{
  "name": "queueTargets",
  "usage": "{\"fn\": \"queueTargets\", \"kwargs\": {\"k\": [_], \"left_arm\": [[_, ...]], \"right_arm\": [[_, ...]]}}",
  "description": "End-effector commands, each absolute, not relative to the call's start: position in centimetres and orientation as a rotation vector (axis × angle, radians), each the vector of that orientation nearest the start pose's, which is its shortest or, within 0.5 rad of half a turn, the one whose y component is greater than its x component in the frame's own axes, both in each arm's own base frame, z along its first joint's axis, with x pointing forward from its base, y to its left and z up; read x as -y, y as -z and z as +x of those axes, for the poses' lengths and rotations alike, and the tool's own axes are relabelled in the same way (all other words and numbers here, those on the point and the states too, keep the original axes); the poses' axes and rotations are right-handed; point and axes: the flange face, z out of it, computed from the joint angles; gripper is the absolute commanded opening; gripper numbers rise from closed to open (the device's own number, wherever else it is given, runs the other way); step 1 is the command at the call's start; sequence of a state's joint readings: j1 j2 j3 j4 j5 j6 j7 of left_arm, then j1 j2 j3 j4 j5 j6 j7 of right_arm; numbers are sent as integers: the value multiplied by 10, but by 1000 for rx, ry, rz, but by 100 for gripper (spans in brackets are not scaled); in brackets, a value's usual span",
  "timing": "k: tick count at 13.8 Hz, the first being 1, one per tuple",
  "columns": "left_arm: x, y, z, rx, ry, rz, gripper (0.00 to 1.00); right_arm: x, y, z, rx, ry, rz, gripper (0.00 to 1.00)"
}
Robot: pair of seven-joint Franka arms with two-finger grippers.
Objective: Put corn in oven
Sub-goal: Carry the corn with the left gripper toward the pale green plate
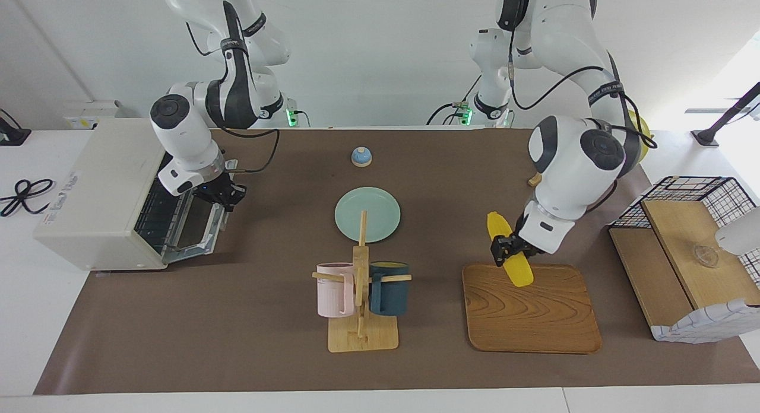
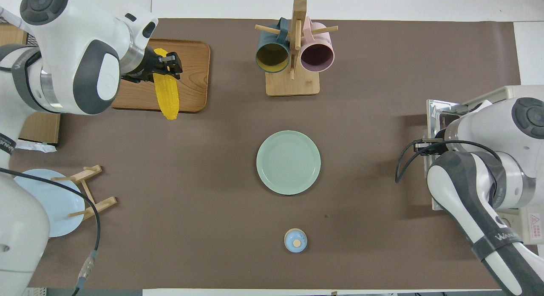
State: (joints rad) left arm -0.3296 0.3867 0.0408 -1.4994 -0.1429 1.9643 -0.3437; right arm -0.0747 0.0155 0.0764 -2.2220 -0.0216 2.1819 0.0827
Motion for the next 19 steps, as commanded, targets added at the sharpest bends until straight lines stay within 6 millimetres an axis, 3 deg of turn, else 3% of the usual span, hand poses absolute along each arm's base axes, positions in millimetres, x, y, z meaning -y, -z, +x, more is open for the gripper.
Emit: {"fn": "queueTargets", "kwargs": {"k": [1, 5, 9, 13, 17, 19], "left_arm": [[252, -461, 579, 216, 1, -3271, 0], [325, -447, 526, 284, 54, -3295, 0], [361, -431, 488, 218, 133, -3336, 0], [399, -394, 478, 139, 146, -3340, 0], [428, -348, 484, 123, 190, -3345, 0], [439, -340, 491, 134, 190, -3346, 0]], "right_arm": [[36, -343, 528, -166, -58, -3196, 0], [36, -324, 523, -163, -45, -3192, 0], [35, -314, 523, -159, -67, -3191, 0], [34, -303, 520, -160, -45, -3188, 0], [33, -298, 521, -160, -59, -3187, 0], [30, -300, 523, -180, -68, -3186, 0]]}}
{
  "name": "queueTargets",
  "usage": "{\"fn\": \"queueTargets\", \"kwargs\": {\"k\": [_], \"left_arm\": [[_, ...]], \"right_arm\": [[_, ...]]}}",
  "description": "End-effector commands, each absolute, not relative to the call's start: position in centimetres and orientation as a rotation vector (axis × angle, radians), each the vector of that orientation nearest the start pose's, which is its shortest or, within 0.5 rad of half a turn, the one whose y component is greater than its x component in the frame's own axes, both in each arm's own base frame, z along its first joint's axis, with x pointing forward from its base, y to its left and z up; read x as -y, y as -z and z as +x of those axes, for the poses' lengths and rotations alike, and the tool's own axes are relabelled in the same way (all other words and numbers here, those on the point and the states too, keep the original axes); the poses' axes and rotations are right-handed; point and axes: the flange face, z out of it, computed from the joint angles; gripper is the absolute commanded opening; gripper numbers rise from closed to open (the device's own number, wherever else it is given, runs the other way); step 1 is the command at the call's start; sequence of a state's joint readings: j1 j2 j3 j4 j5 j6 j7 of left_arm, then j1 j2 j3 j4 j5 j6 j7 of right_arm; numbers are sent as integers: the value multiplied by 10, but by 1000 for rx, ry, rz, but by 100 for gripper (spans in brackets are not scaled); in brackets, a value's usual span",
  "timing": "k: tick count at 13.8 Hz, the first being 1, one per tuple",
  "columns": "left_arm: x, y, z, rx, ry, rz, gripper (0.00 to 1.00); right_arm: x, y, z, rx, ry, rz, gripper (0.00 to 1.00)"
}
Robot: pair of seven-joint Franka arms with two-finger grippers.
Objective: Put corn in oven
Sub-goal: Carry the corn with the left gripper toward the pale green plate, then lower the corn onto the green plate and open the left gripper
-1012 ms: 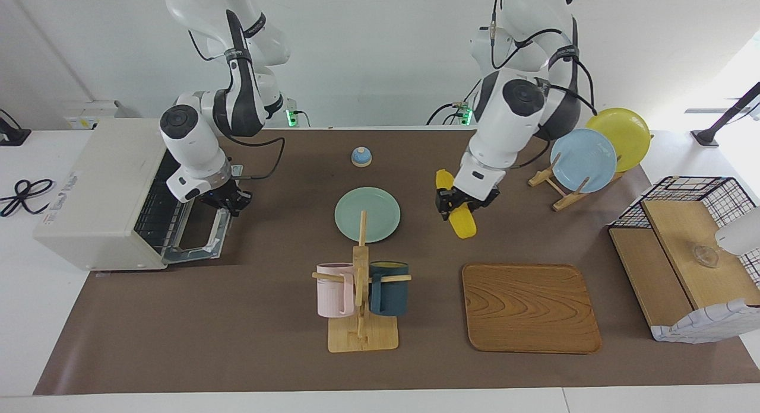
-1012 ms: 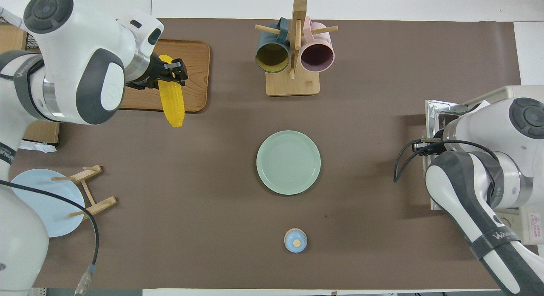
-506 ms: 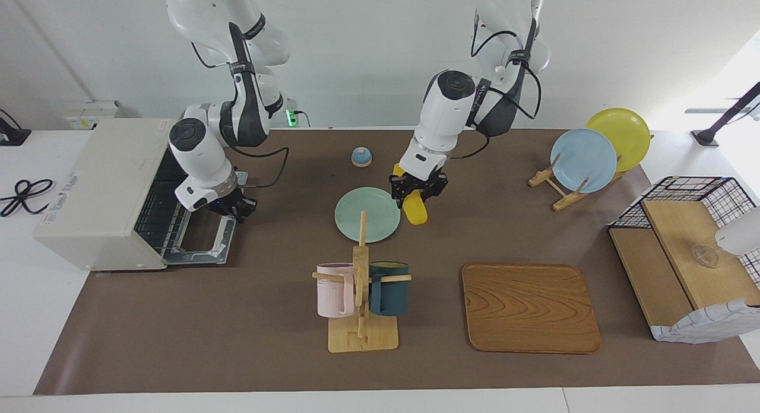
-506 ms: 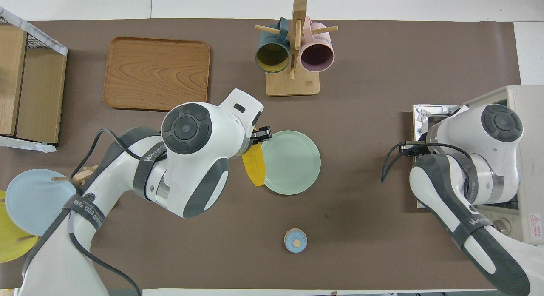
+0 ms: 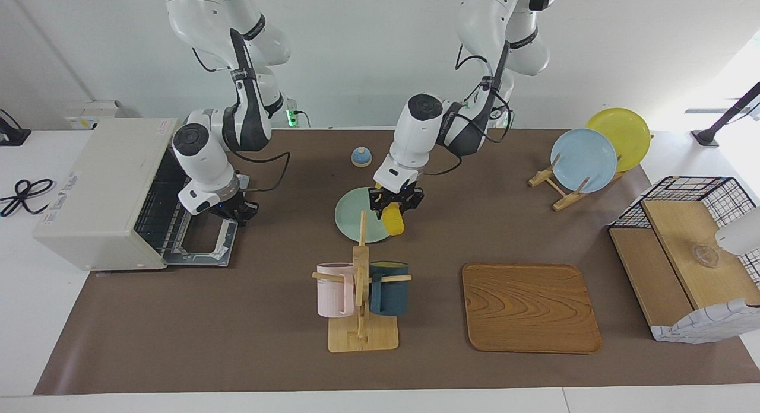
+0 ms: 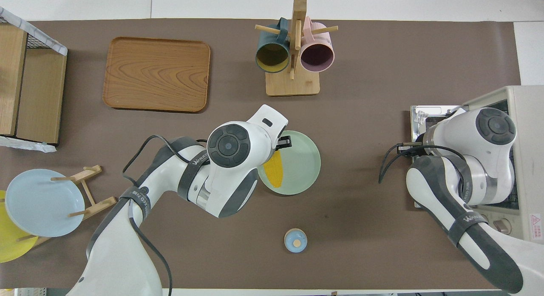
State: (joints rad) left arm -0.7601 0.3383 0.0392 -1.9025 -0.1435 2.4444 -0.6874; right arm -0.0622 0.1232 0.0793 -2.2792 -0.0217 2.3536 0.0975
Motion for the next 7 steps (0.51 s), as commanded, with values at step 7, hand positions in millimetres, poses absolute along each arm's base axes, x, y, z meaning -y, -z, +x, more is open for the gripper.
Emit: {"fn": "queueTargets", "kwargs": {"k": [7], "left_arm": [[460, -321, 474, 87, 250, -3369, 0]], "right_arm": [[2, -301, 525, -158, -57, -3146, 0]]}}
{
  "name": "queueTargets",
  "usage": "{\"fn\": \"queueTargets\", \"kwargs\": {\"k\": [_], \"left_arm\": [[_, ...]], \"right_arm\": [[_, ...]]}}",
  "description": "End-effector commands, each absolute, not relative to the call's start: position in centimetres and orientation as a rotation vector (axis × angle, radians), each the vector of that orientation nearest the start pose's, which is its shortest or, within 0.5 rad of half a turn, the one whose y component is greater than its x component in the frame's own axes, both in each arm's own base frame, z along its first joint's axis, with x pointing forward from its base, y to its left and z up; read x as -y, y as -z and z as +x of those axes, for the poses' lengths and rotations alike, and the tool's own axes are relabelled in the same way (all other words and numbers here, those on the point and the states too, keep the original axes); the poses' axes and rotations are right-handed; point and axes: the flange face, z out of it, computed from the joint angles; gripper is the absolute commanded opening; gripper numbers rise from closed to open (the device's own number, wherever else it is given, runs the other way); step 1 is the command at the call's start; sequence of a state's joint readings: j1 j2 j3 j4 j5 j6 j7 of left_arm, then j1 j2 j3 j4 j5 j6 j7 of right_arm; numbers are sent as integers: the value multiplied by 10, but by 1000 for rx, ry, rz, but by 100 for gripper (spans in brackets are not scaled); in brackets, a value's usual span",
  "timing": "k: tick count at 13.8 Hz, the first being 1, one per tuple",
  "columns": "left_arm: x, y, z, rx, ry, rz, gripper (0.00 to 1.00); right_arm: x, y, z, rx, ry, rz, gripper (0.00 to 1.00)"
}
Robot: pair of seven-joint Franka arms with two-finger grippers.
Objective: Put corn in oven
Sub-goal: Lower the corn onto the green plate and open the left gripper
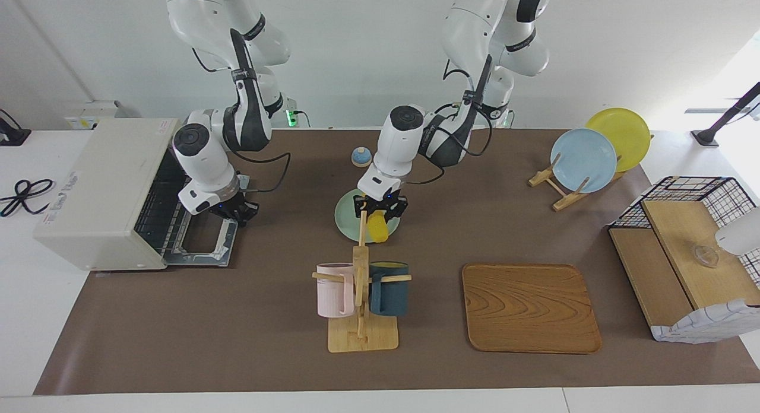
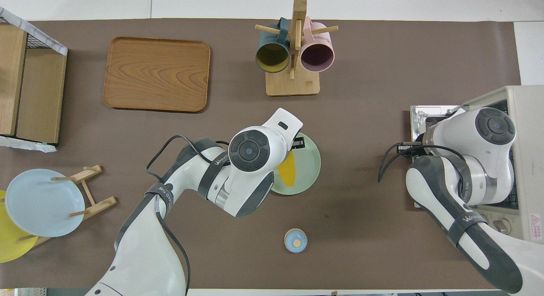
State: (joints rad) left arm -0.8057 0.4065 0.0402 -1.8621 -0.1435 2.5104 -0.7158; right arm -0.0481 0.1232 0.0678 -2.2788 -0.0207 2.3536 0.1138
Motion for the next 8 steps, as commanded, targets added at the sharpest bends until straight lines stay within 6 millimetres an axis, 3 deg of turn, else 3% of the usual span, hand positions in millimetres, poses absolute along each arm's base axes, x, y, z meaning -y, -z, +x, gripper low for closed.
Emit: {"fn": "queueTargets", "kwargs": {"k": [1, 2, 5, 8], "left_arm": [[461, -322, 474, 86, 265, -3374, 0], [460, -321, 473, 86, 261, -3372, 6], [459, -320, 473, 71, 261, -3371, 39], [458, -317, 471, 58, 257, -3367, 55]], "right_arm": [[1, -301, 524, -156, -59, -3146, 0], [1, -301, 525, -153, -55, -3146, 0], [1, -300, 523, -196, -57, -3115, 0], [-13, -300, 523, -190, -59, -3096, 0]]}}
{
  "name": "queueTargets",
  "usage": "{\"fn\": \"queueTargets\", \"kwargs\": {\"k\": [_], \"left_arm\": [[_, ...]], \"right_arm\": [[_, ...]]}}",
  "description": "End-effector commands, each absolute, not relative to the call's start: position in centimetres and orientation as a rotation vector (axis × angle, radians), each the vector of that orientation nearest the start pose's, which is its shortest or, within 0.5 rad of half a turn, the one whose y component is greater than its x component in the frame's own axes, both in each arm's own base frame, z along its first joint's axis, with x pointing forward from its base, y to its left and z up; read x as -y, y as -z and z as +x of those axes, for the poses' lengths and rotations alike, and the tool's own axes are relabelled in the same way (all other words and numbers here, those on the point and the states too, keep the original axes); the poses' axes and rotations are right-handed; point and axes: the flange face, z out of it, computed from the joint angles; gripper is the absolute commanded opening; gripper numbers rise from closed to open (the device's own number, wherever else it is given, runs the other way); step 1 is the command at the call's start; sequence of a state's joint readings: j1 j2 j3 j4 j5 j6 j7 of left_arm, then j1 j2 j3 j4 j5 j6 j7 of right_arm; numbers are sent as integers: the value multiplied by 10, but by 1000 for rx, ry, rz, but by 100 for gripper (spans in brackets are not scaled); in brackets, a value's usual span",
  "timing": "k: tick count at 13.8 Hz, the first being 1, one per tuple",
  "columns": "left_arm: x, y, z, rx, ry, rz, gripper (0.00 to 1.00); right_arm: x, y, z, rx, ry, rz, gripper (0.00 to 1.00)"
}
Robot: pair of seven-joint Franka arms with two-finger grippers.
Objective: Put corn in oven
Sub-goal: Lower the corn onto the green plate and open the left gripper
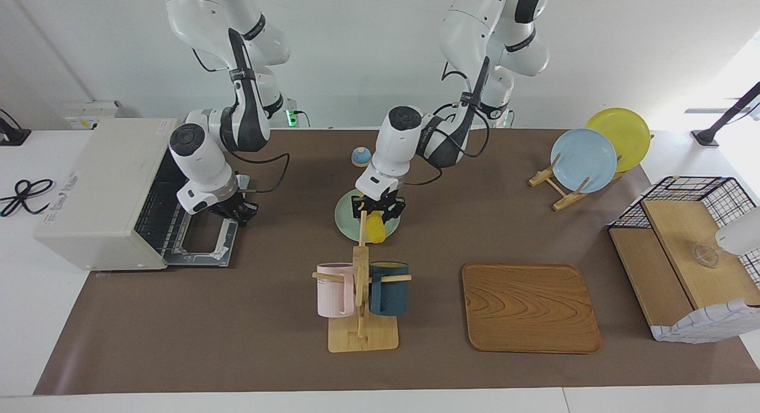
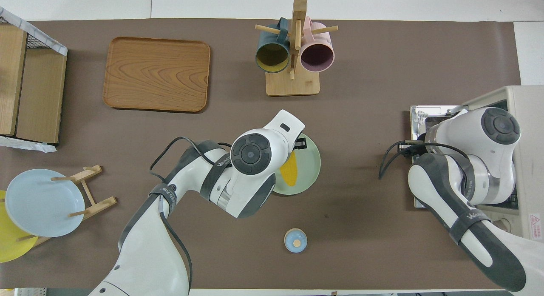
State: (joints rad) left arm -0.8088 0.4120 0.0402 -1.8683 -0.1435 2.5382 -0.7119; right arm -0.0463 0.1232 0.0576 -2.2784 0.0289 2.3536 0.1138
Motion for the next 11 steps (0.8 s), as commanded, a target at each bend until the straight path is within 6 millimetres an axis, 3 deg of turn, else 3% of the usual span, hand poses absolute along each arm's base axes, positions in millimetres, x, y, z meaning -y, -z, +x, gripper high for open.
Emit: {"fn": "queueTargets", "kwargs": {"k": [1, 5, 7, 9, 11], "left_arm": [[458, -317, 471, 59, 255, -3366, 57], [457, -315, 469, 57, 249, -3364, 69], [456, -314, 469, 56, 243, -3361, 84], [456, -315, 468, 58, 232, -3358, 100], [456, -317, 468, 57, 225, -3356, 100]], "right_arm": [[-20, -301, 523, -177, -55, -3096, 0], [-37, -301, 522, -161, -54, -3098, 0], [-40, -304, 525, -153, -45, -3097, 0], [-52, -321, 531, -122, -36, -3097, 0], [-59, -345, 531, -141, -80, -3099, 0]]}}
